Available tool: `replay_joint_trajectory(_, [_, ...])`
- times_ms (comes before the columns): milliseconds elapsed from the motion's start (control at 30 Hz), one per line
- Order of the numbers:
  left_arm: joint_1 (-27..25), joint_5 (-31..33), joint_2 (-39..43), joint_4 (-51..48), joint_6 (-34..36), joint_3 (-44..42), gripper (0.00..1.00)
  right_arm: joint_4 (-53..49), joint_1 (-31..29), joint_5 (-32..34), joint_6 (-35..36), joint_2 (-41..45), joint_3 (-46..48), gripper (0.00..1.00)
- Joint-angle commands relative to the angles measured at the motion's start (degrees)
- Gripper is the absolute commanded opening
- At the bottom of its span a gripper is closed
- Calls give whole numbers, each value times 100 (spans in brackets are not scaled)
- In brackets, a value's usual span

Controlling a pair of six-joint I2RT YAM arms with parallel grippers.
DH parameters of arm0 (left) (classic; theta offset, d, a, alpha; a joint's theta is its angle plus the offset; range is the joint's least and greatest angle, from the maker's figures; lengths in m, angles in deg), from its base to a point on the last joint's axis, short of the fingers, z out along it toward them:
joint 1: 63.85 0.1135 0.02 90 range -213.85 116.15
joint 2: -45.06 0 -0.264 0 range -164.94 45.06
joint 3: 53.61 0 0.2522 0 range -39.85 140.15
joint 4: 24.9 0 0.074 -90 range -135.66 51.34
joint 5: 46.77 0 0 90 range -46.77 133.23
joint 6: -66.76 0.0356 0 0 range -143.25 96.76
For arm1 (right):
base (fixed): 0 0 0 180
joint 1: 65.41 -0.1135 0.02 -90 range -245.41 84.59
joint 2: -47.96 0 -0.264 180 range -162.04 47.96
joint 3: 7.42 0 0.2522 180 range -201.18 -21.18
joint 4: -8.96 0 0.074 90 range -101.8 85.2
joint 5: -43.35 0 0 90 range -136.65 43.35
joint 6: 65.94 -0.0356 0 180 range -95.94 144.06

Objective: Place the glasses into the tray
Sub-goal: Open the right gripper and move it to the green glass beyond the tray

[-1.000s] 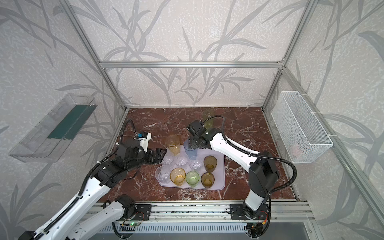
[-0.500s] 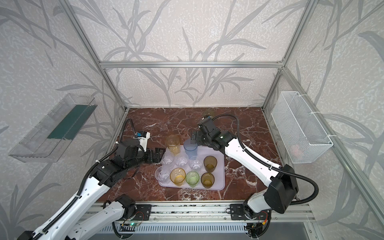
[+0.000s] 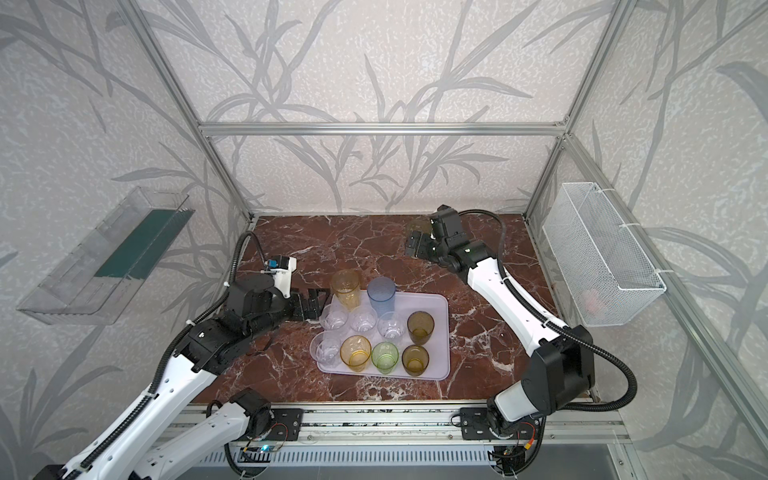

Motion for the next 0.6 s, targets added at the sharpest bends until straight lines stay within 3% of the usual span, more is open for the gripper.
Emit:
replay_joint_trajectory(0, [-10,-34,226,528,-201,-102,99,-433,213,160,474,-407,-599,98])
replay_joint_trajectory(267, [-14,-158,270,1003,-257,-236,99,-958,539,233,818,-1581,-1874,87])
replay_joint_trajectory(500, [-14,-516,12,1274,-112,-58,99,-963,760,125,696,-2373,-2558,59])
replay_joint_trajectory(567, [-10,-587,-76,1300,-81,-26,99,-983,809,20,647,-2587,-2716,56])
